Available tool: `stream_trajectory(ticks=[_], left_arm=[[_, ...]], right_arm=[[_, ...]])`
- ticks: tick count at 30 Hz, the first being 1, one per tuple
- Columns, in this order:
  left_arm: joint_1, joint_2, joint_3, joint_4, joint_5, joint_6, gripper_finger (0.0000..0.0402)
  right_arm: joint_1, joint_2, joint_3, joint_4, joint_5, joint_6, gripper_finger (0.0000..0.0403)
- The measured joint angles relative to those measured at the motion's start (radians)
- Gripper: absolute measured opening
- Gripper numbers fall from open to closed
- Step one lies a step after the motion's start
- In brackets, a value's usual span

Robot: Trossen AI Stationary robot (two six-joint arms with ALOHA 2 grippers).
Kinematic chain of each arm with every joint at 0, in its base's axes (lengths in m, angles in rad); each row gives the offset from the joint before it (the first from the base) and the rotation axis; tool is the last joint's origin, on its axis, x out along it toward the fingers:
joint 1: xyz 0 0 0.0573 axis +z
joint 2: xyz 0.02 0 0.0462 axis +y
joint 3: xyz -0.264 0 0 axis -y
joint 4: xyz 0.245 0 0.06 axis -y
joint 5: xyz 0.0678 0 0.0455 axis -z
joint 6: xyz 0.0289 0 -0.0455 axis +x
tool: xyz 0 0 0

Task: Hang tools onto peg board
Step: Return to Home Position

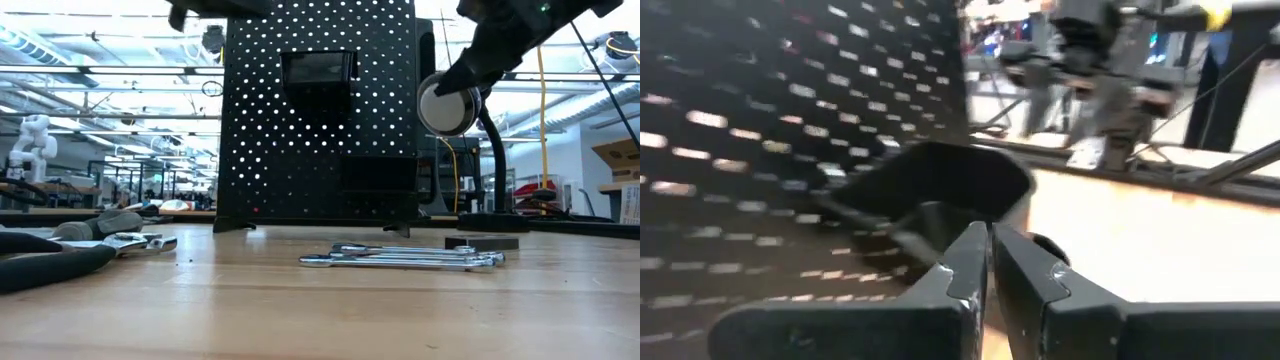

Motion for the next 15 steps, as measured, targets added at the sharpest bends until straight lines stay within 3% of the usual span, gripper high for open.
stream_trajectory(ticks=[6, 11, 15], left_arm=[[-0.032, -0.233, -0.028, -0.234, -0.017, 0.012, 0.0031], [-0.048, -0.406, -0.161, -0.208, -0.018, 0.052, 0.0031], [-0.048, -0.517, -0.299, -0.080, -0.002, 0.084, 0.0031]], right_arm=[[0.094, 0.000, -0.013, 0.136, 0.001, -0.005, 0.0123], [0.137, -0.008, -0.113, 0.394, 0.007, -0.053, 0.0016], [0.160, -0.036, -0.232, 0.595, 0.007, -0.063, 0.0005]])
